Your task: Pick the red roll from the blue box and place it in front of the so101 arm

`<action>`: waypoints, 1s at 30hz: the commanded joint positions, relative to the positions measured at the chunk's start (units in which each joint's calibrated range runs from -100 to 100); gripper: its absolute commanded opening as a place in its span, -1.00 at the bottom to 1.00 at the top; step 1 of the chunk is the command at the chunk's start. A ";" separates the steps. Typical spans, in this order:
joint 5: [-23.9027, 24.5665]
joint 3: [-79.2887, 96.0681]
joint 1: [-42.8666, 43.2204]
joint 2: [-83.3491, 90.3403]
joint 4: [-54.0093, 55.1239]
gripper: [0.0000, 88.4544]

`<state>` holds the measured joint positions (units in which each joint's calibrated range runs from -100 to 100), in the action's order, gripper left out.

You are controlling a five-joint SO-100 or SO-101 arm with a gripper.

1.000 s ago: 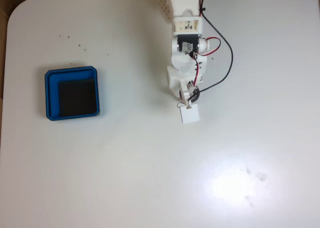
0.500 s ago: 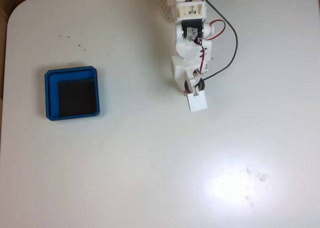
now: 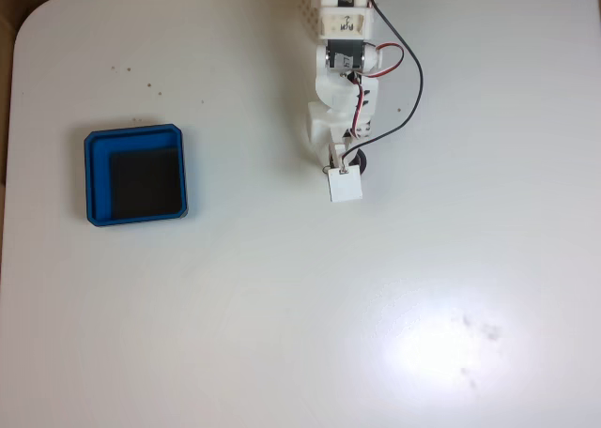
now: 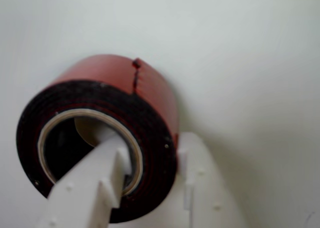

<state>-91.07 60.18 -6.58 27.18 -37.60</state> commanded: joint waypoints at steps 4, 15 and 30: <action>-0.35 0.20 -0.40 3.09 1.22 -0.98; 0.18 0.38 -0.70 3.25 0.97 -0.83; 0.27 19.87 -0.80 35.11 1.38 -0.83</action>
<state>-90.98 75.70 -6.78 53.18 -37.36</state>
